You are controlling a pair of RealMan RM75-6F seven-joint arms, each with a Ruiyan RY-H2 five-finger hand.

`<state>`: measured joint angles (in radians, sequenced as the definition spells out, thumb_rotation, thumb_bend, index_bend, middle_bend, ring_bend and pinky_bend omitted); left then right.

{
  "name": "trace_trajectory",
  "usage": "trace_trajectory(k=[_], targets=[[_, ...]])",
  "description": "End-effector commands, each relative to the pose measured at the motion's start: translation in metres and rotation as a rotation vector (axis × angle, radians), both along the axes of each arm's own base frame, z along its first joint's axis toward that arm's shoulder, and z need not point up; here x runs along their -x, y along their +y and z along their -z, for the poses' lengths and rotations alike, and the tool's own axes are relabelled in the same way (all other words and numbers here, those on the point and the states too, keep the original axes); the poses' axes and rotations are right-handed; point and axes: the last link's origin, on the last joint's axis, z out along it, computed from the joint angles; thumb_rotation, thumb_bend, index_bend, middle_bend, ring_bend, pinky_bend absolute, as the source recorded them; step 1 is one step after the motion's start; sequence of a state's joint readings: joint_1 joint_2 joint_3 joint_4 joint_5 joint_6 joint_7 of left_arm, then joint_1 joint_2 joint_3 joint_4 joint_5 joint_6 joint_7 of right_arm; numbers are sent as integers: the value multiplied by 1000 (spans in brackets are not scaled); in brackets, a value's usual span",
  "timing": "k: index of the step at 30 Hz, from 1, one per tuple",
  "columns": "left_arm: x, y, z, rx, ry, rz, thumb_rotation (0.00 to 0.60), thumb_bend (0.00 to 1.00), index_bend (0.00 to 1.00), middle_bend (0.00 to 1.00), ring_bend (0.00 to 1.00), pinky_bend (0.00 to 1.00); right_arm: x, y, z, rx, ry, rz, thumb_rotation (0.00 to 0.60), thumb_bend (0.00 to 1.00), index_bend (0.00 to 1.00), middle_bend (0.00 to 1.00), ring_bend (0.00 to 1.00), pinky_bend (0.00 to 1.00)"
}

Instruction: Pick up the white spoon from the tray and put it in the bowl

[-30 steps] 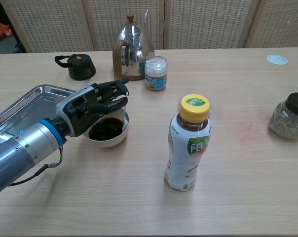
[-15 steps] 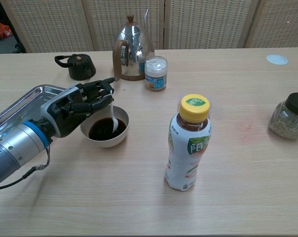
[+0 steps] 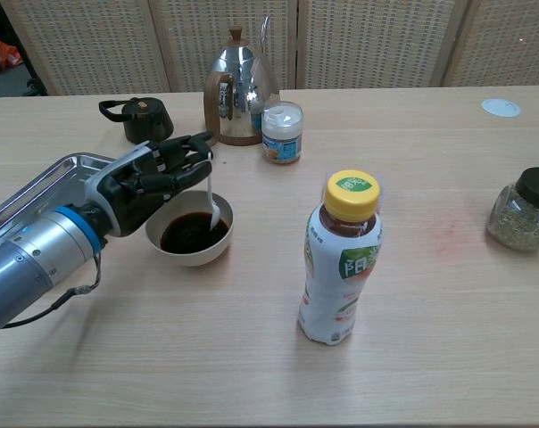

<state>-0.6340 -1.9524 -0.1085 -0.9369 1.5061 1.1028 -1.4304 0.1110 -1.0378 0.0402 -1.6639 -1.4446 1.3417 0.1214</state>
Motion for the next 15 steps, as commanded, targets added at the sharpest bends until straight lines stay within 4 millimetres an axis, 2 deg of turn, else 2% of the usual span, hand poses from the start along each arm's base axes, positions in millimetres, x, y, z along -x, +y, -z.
trace_trajectory(k=[1, 7, 15], targets=[[-7, -1, 4, 9, -1, 13, 600, 497, 677, 0, 0, 0, 0, 0, -1, 2, -1, 0, 600, 0, 37, 0, 0, 0], [-12, -8, 10, 30, -1, 30, 600, 498, 677, 0, 0, 0, 0, 0, -1, 3, -3, -1, 600, 0, 37, 0, 0, 0], [-7, -16, 9, 62, -30, 18, 600, 498, 677, 0, 0, 0, -1, 0, 0, 0, -1, -6, 600, 0, 37, 0, 0, 0]])
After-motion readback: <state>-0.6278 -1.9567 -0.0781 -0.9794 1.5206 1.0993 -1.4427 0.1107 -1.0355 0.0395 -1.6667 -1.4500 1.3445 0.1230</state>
